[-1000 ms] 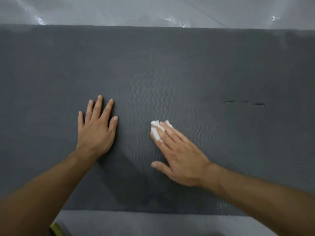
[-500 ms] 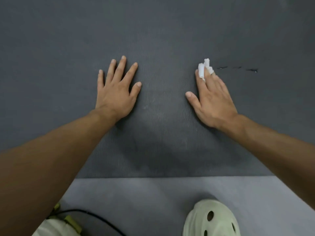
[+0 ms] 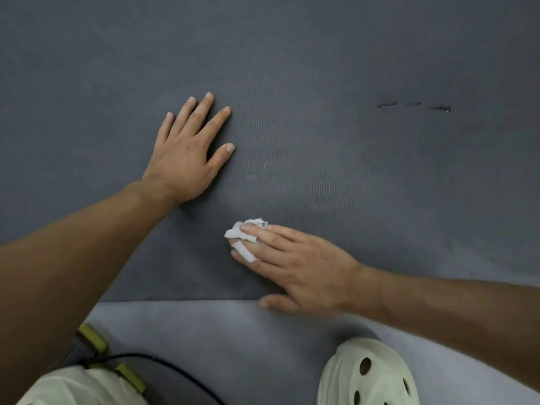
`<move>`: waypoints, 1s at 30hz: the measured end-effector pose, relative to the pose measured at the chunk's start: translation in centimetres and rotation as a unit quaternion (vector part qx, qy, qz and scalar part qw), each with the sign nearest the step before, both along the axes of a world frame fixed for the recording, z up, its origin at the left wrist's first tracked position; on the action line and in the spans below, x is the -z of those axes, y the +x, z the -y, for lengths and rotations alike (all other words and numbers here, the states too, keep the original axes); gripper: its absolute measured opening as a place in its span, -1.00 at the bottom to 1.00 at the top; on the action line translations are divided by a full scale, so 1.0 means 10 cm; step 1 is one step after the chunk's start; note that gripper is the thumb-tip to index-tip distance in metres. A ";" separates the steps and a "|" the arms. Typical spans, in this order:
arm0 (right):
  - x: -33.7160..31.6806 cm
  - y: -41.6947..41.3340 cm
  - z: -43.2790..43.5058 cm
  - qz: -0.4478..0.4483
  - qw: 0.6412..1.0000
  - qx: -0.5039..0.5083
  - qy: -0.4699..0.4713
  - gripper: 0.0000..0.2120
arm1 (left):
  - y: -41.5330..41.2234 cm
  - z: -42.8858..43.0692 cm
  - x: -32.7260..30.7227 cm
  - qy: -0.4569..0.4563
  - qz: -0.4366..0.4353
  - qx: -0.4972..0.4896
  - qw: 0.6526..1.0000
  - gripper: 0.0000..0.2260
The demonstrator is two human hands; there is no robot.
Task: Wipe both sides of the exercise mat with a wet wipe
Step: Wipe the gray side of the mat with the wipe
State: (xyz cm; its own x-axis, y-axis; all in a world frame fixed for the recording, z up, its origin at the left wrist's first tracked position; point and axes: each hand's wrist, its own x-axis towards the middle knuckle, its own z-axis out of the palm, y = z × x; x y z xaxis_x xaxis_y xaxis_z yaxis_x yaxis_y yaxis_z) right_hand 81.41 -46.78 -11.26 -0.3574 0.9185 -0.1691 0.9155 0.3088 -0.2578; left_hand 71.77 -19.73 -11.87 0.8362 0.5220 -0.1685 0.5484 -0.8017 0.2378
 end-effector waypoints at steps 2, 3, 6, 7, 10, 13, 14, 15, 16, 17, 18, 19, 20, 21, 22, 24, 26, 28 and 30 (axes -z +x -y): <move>-0.01 0.19 -0.13 0.021 0.999 0.036 0.006 -0.25 | -0.02 0.01 -0.01 0.001 -0.005 -0.005 1.000 -0.44; -0.02 0.32 -0.23 0.037 0.996 0.075 0.007 -0.24 | -0.04 0.01 -0.01 -0.001 -0.009 -0.008 1.000 -0.44; -0.06 0.75 -0.57 0.055 0.973 0.223 0.008 -0.22 | -0.08 0.02 -0.03 -0.007 -0.012 -0.010 1.000 -0.43; -0.06 0.85 -0.66 0.059 0.965 0.256 0.010 -0.21 | -0.08 0.03 -0.03 -0.008 -0.011 -0.009 1.000 -0.43; -0.03 0.91 -0.77 0.052 0.957 0.284 0.002 -0.18 | -0.08 0.04 -0.02 -0.009 -0.007 -0.011 1.000 -0.43; -0.08 0.61 -0.68 0.006 0.972 0.235 -0.004 -0.16 | -0.09 0.05 -0.02 -0.011 -0.004 -0.015 1.000 -0.44; -0.09 0.48 -0.61 -0.008 0.979 0.203 -0.007 -0.16 | -0.08 0.05 -0.02 -0.013 -0.004 -0.017 1.000 -0.44; -0.09 0.33 -0.51 -0.020 0.986 0.164 -0.010 -0.17 | -0.08 0.05 -0.02 -0.013 -0.004 -0.018 1.000 -0.44; -0.10 0.17 -0.40 -0.030 0.992 0.124 -0.013 -0.18 | -0.08 0.05 -0.02 -0.013 -0.005 -0.019 1.000 -0.44; -0.09 0.01 -0.28 -0.036 0.995 0.088 -0.015 -0.19 | -0.08 0.05 -0.02 -0.013 -0.005 -0.019 1.000 -0.44; -0.09 -0.12 -0.16 -0.036 0.997 0.058 -0.020 -0.20 | -0.08 0.06 -0.03 -0.014 -0.006 -0.018 1.000 -0.44; -0.09 -0.22 -0.04 -0.032 0.999 0.037 -0.023 -0.22 | -0.08 0.06 -0.03 -0.016 -0.007 -0.018 1.000 -0.45; -0.09 -0.29 0.07 -0.027 0.999 0.027 -0.022 -0.22 | -0.07 0.07 -0.03 -0.016 -0.008 -0.020 1.000 -0.45; -0.08 -0.32 0.17 -0.020 0.999 0.026 -0.020 -0.23 | -0.07 0.08 -0.04 -0.015 -0.008 -0.023 1.000 -0.45; -0.09 -0.31 0.25 -0.015 0.999 0.032 -0.019 -0.23 | -0.07 0.08 -0.04 -0.015 -0.009 -0.026 1.000 -0.45; -0.10 -0.18 0.36 -0.013 0.998 0.064 -0.025 -0.23 | -0.07 0.11 -0.04 -0.017 -0.009 -0.034 0.999 -0.46; -0.10 0.04 0.41 -0.014 0.991 0.133 -0.025 -0.23 | -0.07 0.13 -0.03 -0.016 -0.006 -0.040 0.999 -0.46; -0.10 0.32 0.42 0.004 0.974 0.227 -0.007 -0.23 | -0.07 0.15 -0.01 -0.013 -0.003 -0.042 0.999 -0.47; -0.09 0.61 0.44 0.036 0.949 0.314 -0.001 -0.24 | -0.07 0.17 0.01 -0.010 0.000 -0.044 0.999 -0.47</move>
